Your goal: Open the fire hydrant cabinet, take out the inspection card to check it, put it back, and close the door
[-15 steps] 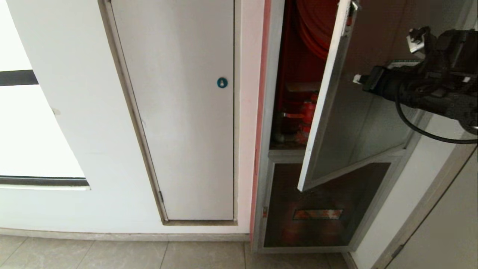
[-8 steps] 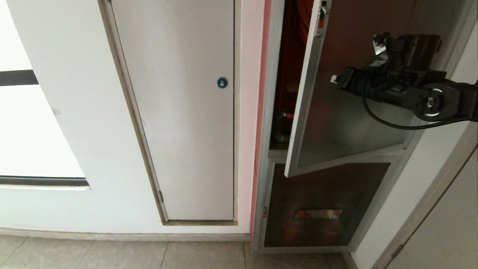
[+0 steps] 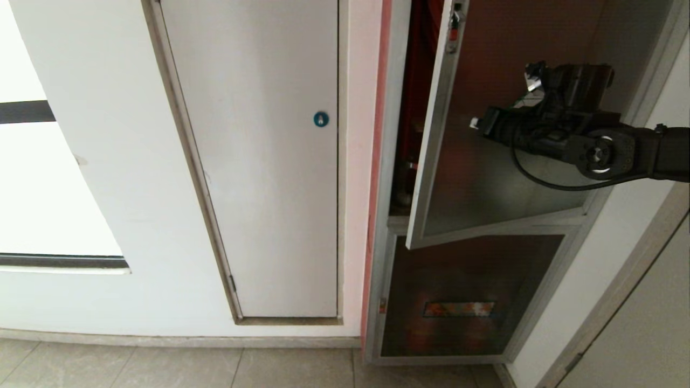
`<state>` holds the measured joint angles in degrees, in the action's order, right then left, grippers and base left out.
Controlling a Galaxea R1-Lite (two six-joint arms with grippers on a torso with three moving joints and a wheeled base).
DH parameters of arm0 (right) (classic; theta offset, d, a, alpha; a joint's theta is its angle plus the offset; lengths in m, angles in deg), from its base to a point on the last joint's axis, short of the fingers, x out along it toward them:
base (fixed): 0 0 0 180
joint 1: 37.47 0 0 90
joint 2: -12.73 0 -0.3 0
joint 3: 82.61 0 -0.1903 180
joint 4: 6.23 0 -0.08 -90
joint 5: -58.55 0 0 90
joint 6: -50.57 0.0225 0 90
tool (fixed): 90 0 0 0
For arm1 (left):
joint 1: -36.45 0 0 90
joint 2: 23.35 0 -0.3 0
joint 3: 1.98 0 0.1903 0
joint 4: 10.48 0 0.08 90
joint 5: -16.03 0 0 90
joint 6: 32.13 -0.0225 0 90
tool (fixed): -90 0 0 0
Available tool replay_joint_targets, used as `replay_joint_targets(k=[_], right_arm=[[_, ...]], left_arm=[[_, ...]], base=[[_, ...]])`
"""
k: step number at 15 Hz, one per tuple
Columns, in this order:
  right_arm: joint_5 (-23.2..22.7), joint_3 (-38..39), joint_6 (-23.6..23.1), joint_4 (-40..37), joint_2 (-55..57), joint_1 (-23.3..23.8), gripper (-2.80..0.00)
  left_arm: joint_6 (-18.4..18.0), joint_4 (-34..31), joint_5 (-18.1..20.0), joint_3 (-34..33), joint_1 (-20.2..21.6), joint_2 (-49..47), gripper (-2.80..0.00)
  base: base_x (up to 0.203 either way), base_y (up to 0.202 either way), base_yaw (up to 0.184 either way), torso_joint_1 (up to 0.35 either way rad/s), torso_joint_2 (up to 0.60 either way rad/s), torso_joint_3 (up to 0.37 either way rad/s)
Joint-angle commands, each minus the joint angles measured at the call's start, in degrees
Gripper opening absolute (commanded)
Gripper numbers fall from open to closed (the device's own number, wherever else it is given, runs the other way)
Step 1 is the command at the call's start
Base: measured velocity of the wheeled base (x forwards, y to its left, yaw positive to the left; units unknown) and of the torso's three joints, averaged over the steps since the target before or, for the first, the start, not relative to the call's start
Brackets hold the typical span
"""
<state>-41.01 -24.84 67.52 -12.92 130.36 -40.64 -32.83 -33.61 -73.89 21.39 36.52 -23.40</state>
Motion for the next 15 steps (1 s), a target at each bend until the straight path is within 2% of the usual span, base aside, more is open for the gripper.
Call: replay_joint_targets(k=[1, 6, 11, 13, 15], right_arm=[[0.0, 3.75, 0.2, 0.14, -4.63, -0.3, -2.8], [0.29, 22.33, 0.25, 0.24, -26.45, -2.83, -2.8], [5.75, 43.53, -2.97, -0.15, -57.97, -5.9, -2.8], [8.87, 47.84, -5.63, -4.1, -69.91, -6.45, -2.8], [12.58, 49.84, -9.55, -11.25, -80.97, -6.63, -2.8]], left_arm=[[0.0, 0.03, 0.01, -0.12, 0.01, -0.04, -2.8], [0.0, 0.03, 0.01, -0.09, 0.02, -0.04, -2.8], [0.08, 0.03, 0.01, -0.09, 0.03, -0.04, -2.8], [0.0, 0.03, 0.01, -0.09, 0.01, -0.04, -2.8], [0.05, 0.03, 0.01, -0.09, 0.1, -0.04, -2.8]], base=[[0.0, 0.0, 0.0, 0.0, 0.0, 0.0], [0.0, 0.0, 0.0, 0.0, 0.0, 0.0], [0.0, 0.0, 0.0, 0.0, 0.0, 0.0], [0.0, 0.0, 0.0, 0.0, 0.0, 0.0], [0.0, 0.0, 0.0, 0.0, 0.0, 0.0]])
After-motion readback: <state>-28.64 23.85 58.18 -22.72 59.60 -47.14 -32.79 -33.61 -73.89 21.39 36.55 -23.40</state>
